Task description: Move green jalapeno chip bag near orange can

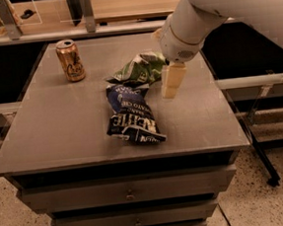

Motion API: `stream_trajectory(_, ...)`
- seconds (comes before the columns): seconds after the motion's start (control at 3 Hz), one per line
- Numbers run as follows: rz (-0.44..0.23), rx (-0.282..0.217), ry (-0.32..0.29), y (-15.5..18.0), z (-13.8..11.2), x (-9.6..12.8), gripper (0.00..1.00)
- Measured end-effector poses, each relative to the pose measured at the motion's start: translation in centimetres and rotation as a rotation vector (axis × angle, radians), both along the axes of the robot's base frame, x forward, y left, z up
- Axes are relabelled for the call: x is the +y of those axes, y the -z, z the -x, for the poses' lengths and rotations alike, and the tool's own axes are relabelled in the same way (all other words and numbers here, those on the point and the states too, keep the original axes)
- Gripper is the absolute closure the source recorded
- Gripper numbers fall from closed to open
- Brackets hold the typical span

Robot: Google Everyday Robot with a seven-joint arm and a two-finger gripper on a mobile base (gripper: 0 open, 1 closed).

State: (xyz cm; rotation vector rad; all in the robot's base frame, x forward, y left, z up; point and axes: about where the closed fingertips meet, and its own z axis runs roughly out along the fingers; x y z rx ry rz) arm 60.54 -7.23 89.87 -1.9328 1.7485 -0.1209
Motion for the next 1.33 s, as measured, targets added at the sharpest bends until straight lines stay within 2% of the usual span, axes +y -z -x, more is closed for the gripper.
stream_trajectory(0.33,-0.031,0.013,0.017,1.5,-2.4,0.9,0.00)
stream_trajectory(0.67,-0.149,0.031,0.073,2.7,-5.1,0.7,0.00)
stream_trajectory(1.0,-0.241,0.073,0.083,3.6,-7.2,0.2,0.00)
stream_trajectory(1.33,-0.275,0.134,0.051,4.6,-9.1,-0.3,0.00)
